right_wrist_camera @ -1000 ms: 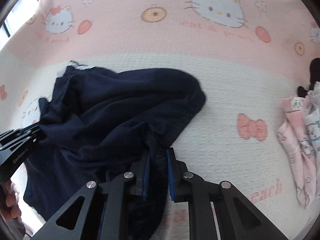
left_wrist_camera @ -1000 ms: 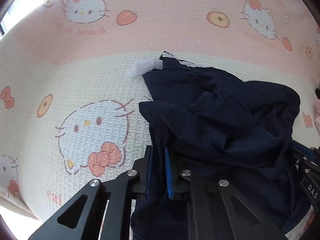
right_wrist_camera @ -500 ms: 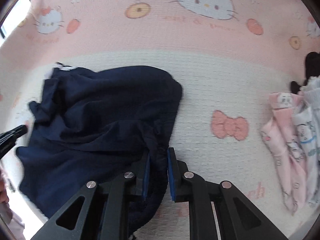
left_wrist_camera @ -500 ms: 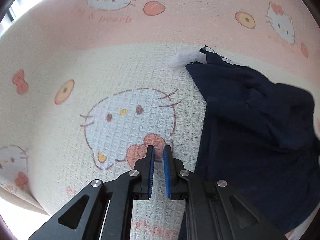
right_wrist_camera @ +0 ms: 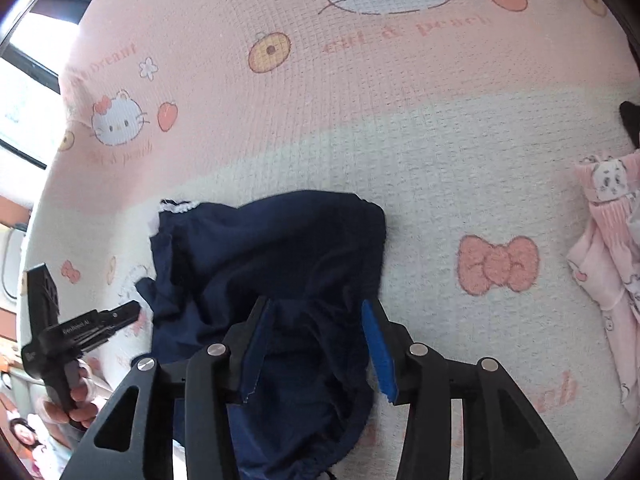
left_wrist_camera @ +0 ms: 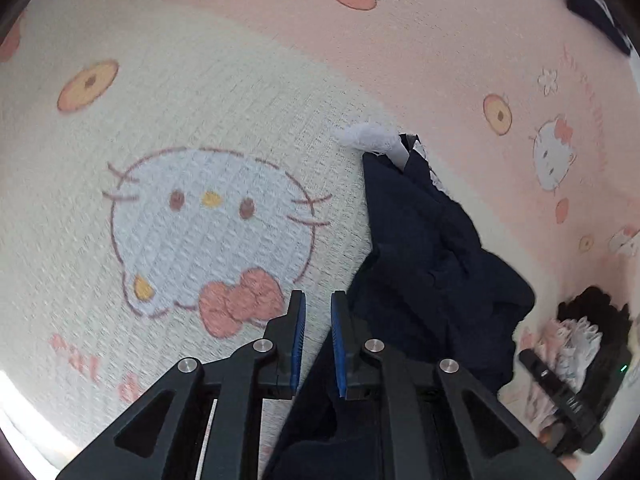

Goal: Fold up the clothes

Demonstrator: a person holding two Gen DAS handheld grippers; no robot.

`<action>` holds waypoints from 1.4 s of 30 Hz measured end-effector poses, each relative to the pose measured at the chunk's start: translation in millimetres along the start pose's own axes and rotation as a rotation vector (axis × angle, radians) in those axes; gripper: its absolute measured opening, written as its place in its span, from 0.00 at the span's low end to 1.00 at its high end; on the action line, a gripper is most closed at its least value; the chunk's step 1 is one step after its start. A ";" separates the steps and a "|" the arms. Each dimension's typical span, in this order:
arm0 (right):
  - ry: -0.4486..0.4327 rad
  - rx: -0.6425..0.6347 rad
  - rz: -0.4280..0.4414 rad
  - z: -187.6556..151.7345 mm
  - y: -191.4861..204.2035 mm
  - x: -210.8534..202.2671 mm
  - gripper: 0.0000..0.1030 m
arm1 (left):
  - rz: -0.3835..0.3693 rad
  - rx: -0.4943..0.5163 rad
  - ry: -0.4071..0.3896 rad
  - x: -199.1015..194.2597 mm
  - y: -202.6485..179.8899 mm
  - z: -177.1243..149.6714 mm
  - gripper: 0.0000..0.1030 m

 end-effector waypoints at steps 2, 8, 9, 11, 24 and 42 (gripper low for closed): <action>0.016 0.006 0.001 6.6 -5.9 1.4 0.48 | -0.003 0.027 0.006 -1.8 -10.4 3.6 0.49; 0.062 -0.029 -0.052 -2.2 7.4 21.4 0.53 | -0.043 0.090 -0.015 7.2 -76.6 43.1 0.58; 0.063 -0.021 -0.050 -1.7 4.7 20.6 0.53 | -0.034 0.114 -0.019 7.3 -80.6 33.3 0.58; 0.069 0.009 -0.035 -0.9 0.8 21.2 0.53 | -0.023 0.168 -0.004 10.3 -47.8 64.4 0.58; 0.158 0.010 -0.052 31.2 21.9 26.6 0.53 | 0.035 0.467 0.043 36.4 -93.9 84.2 0.58; 0.326 -0.052 -0.203 39.8 24.4 58.2 0.53 | 0.057 0.543 0.156 89.5 -126.6 83.4 0.58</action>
Point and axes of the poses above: each gripper's, at about its wrist camera, not at the fingertips, and x roughly the way its jaws point, y to its left, z to its top, the point moved 2 cm from there along x, roughly the way its jaws point, and after that the axes turned 4 degrees about -y, right-handed, at the moved point
